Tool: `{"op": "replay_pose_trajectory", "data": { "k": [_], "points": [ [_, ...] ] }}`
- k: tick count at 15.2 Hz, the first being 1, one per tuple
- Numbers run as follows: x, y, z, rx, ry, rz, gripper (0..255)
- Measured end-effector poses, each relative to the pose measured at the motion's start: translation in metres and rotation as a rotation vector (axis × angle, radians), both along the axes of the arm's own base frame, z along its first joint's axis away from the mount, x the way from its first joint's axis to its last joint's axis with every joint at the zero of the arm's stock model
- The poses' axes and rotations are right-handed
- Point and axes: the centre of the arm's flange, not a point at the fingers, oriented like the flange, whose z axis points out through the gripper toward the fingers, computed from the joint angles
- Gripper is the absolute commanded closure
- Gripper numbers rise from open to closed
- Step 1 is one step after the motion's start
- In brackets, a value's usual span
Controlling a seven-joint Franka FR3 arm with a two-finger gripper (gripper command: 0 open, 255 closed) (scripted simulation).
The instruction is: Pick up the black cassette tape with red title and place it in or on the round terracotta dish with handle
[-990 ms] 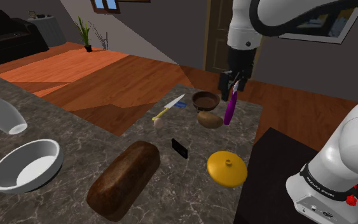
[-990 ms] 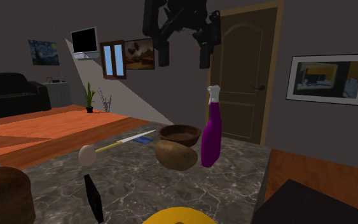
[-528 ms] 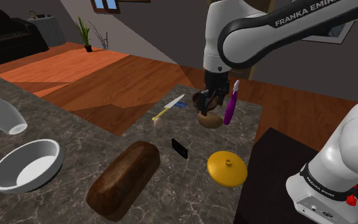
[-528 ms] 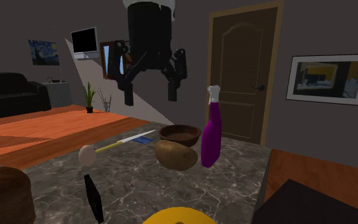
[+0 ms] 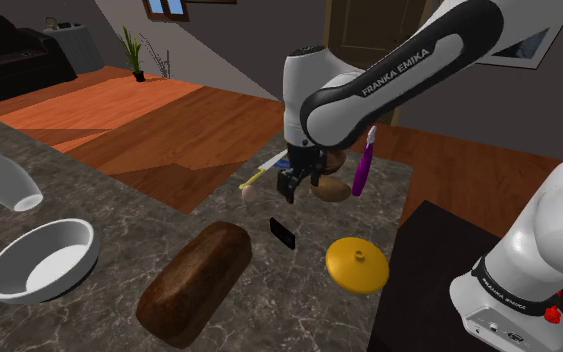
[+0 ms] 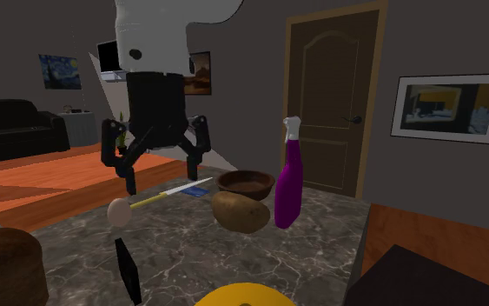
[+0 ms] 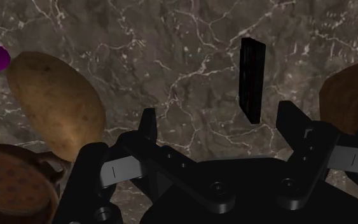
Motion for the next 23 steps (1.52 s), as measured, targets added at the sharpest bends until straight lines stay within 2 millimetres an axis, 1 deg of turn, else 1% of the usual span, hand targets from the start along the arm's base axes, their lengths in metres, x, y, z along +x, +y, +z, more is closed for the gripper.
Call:
{"op": "replay_pose_trajectory", "data": {
  "k": [4, 6, 7, 8, 9, 11, 16, 19, 23],
  "points": [
    [0.024, 0.031, -0.036, -0.005, -0.005, 0.011, 0],
    [0.038, 0.048, -0.058, -0.006, -0.009, 0.016, 0],
    [0.043, 0.052, -0.068, -0.007, -0.009, 0.019, 0],
    [0.053, 0.059, -0.076, -0.009, -0.01, 0.021, 0],
    [0.056, 0.061, -0.084, -0.009, -0.011, 0.022, 0],
    [0.059, 0.065, -0.094, -0.01, -0.011, 0.023, 0],
    [0.059, 0.068, -0.123, -0.01, -0.012, 0.024, 0],
    [0.059, 0.067, -0.128, -0.01, -0.012, 0.024, 0],
    [0.059, 0.067, -0.129, -0.01, -0.012, 0.024, 0]
  ]
}}
